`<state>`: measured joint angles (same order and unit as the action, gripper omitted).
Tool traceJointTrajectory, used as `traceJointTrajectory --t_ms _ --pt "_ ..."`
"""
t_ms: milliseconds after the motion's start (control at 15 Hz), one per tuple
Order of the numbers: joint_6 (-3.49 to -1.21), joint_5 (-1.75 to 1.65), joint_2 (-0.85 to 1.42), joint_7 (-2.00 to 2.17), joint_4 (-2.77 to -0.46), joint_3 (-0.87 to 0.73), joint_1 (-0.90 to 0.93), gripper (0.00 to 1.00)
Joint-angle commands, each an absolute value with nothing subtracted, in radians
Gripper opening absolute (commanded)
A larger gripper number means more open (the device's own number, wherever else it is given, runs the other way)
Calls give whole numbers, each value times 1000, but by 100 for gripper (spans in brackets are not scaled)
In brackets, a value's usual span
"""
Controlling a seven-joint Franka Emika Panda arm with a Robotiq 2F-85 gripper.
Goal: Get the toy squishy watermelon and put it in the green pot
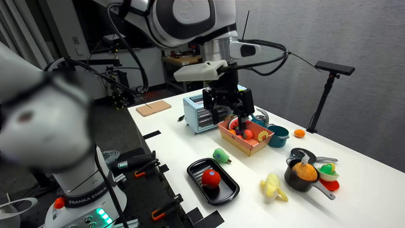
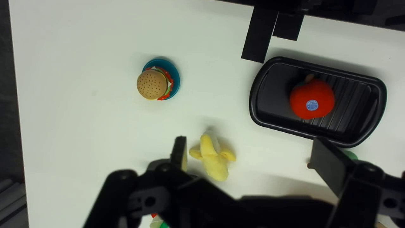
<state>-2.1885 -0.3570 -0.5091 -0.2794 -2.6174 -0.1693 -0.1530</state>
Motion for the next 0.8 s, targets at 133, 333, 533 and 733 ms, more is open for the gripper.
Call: traceJointTrajectory --t_ms 133,333,533,733 --pt "-2230 -358 -448 -267 -2584 -109 -105 100" --pt "-2251 -372 -410 -253 -2561 -74 -92 100" --pt "-2270 -382 -366 -240 -2525 -46 -85 100" --pt "-2280 -387 -325 -227 -2490 -21 -76 100"
